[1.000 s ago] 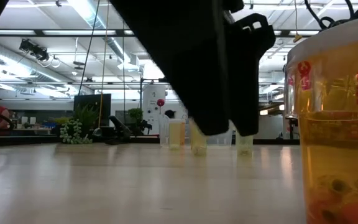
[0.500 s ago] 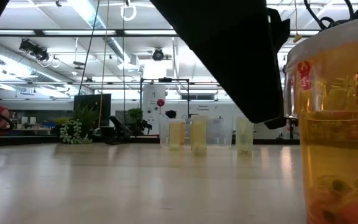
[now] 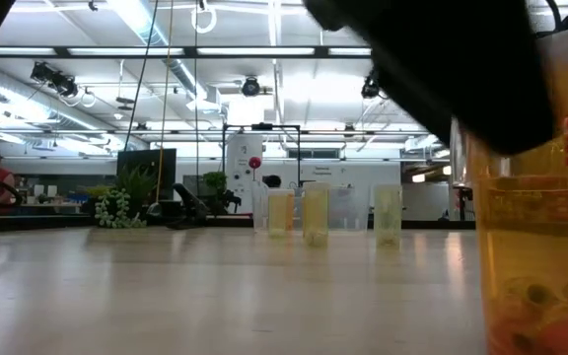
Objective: Pick and place medicine bottles into bin by pill shape (circle, oval)
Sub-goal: Put the orange capsule bottle into the top transparent bin
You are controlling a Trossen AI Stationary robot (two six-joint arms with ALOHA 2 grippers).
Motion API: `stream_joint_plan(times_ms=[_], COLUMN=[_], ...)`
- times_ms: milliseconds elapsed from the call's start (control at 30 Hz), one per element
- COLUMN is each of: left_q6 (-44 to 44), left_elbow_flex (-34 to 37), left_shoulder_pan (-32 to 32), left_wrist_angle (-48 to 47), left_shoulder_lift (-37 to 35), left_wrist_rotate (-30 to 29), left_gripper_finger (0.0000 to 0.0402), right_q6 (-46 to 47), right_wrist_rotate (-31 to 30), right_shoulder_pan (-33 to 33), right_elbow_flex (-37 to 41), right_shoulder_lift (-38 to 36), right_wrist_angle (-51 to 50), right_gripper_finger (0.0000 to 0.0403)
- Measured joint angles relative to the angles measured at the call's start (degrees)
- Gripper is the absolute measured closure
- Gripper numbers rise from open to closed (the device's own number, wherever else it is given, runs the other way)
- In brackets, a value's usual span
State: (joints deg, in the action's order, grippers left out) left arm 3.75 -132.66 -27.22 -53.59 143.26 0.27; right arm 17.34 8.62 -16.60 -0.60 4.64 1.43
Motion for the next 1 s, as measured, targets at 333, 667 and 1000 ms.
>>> stream_joint_plan(times_ms=[333,667,1000], left_q6=[1.90,2.05,1.87], left_elbow_flex=[-0.04,-0.04,-0.04], left_shoulder_pan=[-0.02,0.00,0.04], left_wrist_angle=[2.45,3.20,3.24], left_shoulder_lift=[0.33,0.33,0.33], left_wrist_rotate=[1.54,1.62,1.58], left_gripper_finger=[0.0026,0.0059,0.0121], right_q6=[0.00,0.00,0.00], right_wrist_rotate=[0.00,-0.01,0.00], right_shoulder_pan=[0.00,0.00,0.00], right_elbow_flex=[0.00,0.00,0.00], right_shoulder_lift=[0.00,0.00,0.00], right_wrist_angle=[0.00,0.00,0.00], right_gripper_finger=[0.0362,0.0362,0.0362])
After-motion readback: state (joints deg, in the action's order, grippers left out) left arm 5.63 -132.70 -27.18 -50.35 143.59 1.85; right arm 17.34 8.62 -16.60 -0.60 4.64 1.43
